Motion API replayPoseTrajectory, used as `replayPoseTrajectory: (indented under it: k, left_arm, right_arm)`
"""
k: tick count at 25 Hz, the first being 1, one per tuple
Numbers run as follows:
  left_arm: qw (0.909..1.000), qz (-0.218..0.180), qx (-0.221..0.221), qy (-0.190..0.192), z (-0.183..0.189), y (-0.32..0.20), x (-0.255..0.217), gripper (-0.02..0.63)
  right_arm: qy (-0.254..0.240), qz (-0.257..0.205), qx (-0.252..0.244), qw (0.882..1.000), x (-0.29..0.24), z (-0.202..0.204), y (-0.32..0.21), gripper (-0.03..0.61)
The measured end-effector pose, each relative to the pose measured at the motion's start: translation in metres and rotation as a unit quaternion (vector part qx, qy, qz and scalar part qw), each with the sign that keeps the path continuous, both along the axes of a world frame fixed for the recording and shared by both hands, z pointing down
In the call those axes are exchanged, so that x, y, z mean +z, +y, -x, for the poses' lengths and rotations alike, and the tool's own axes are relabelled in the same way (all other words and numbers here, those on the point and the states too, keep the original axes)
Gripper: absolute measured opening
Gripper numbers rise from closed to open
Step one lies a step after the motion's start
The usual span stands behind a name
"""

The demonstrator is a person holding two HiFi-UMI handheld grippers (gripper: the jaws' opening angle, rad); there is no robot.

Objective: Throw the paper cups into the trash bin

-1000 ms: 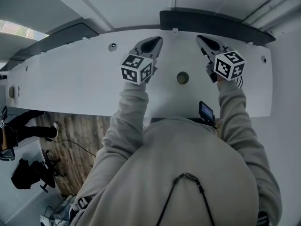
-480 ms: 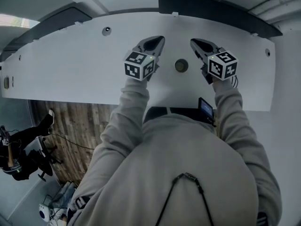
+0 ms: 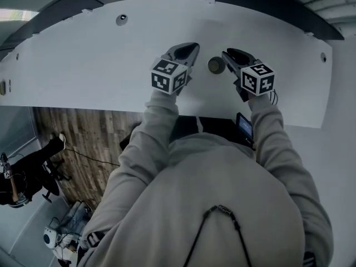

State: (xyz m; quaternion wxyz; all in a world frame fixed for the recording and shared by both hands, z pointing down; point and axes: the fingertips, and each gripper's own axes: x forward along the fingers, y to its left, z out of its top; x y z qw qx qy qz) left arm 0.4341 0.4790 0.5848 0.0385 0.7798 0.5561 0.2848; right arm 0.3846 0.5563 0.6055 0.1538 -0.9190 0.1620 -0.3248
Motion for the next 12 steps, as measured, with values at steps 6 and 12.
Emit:
replayPoseTrajectory:
  k: [6, 12]
  left_arm:
    - [0.9996, -0.009, -0.004, -0.026, 0.012, -0.011, 0.026, -0.006]
    - [0.9991, -0.019, -0.005, -0.037, 0.018, -0.018, 0.046, -0.006]
  right_arm:
    - [-0.04, 0.004, -0.007, 0.999, 0.035, 0.014, -0.009, 0.193]
    - [-0.071, 0.005, -0.01, 0.997, 0.065, 0.023, -0.014, 0.201]
